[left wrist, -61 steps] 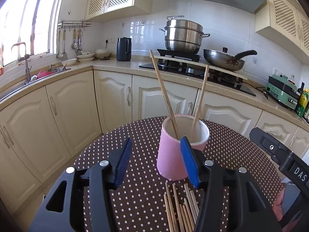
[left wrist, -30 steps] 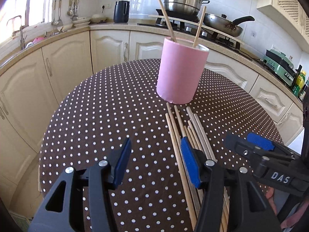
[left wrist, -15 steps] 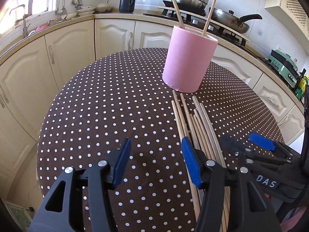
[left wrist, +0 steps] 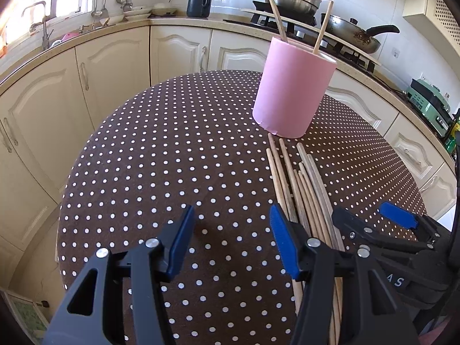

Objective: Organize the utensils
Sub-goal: 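Withdraw the right gripper from the cup back over the chopstick pile, then close the right gripper on another chopstick from the pile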

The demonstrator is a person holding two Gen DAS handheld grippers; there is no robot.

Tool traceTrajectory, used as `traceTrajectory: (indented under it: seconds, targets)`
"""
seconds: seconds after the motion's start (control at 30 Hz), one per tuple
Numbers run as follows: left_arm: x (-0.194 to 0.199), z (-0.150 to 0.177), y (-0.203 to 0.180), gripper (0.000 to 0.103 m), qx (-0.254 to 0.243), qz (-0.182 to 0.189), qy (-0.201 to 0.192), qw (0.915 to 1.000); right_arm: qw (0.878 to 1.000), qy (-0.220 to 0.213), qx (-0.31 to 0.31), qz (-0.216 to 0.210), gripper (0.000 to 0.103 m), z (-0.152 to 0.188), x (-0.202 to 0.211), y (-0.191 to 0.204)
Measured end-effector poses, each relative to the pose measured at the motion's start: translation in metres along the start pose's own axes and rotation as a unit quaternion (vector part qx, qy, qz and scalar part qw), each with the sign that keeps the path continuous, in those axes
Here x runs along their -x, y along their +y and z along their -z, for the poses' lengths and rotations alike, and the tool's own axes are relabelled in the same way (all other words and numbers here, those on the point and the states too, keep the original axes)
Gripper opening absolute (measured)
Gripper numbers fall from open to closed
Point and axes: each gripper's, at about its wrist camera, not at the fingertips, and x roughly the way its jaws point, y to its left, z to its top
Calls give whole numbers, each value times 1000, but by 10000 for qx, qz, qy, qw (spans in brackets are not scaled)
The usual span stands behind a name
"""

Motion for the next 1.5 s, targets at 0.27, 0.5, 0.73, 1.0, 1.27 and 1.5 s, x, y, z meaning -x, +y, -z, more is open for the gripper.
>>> traceTrajectory:
  seconds: [0.27, 0.5, 0.73, 1.0, 1.27, 1.5]
  targets:
    - [1, 0, 4, 54, 38, 149, -12, 9999, 10000, 3, -13, 33, 94, -2, -4, 1]
    - [3, 1, 7, 55, 78, 191, -71, 9998, 9999, 62, 71, 115, 94, -1, -5, 4]
    - [3, 0, 10, 55, 103, 328, -87, 9994, 9994, 44, 322, 114, 89, 7, -4, 9]
    - [1, 3, -14, 55, -505, -46, 38, 9987, 9978, -163, 619, -183, 16, 11, 8, 10]
    - [-6, 0, -26, 58, -739, -231, 227, 9967, 9963, -125, 200, -826, 11, 8, 9, -19]
    - [-14, -7, -43, 61, -944, -741, 390, 9920, 9958, -121, 146, -891, 11, 6, 10, -22]
